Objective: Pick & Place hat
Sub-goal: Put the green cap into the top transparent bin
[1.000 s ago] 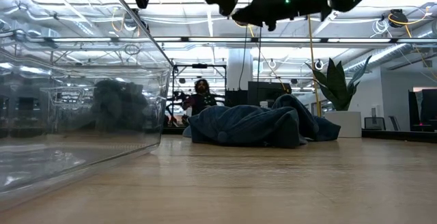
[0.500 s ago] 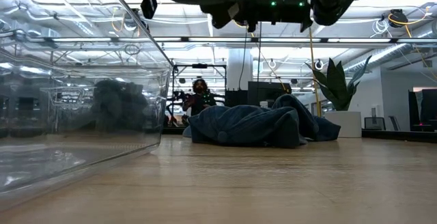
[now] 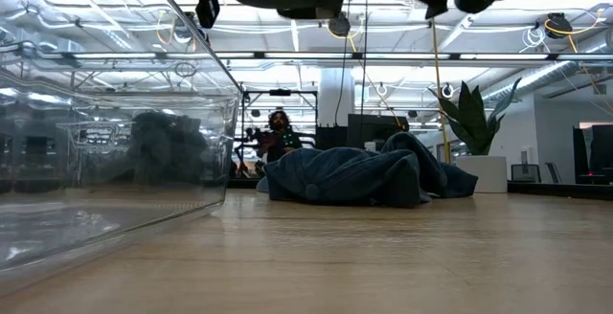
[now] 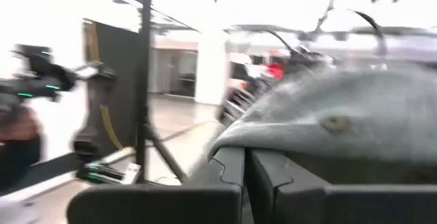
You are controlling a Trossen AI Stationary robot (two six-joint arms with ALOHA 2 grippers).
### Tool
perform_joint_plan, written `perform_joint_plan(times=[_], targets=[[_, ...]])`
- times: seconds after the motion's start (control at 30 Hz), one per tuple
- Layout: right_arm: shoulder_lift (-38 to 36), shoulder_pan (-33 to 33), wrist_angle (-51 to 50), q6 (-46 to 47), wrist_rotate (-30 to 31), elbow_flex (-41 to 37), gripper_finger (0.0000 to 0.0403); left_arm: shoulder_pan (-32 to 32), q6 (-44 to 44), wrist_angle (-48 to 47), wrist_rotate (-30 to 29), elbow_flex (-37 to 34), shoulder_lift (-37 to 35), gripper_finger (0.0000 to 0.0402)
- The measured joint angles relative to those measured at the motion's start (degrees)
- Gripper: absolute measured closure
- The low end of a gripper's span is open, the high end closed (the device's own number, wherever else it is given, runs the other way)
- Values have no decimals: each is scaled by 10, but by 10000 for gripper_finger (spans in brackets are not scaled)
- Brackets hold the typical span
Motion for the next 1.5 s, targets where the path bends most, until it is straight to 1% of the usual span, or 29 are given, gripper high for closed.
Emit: perform_joint_plan(times=[0.17, 0.37, 0.5, 0.63, 0.73, 1.0, 1.17, 1.3, 1.5], targets=[[-38, 0, -1, 40, -78, 0, 403, 0, 1, -2, -4, 0, 0, 393], [-64, 0, -2, 66, -97, 0, 403, 0, 1, -2, -4, 0, 0, 393], [-69, 0, -6, 68, -95, 0, 403, 0, 0, -2, -6, 0, 0, 393], [-69, 0, -35, 63, -60, 0, 403, 1, -14, -1, -11, 0, -1, 393], [-69, -2, -60, 46, -56, 0, 403, 1, -15, 0, -15, 0, -7, 393], [-69, -2, -103, 36, -55, 0, 403, 19, -25, -22, -17, 3, -57, 393], [-69, -2, -116, 32, -54, 0, 403, 60, -47, -100, -32, 4, -101, 393], [-69, -2, -116, 21, -49, 0, 403, 113, -68, -172, -39, 4, -132, 393], [-69, -2, -125, 5, 6, 0, 403, 199, -77, -298, -31, 4, -154, 393]])
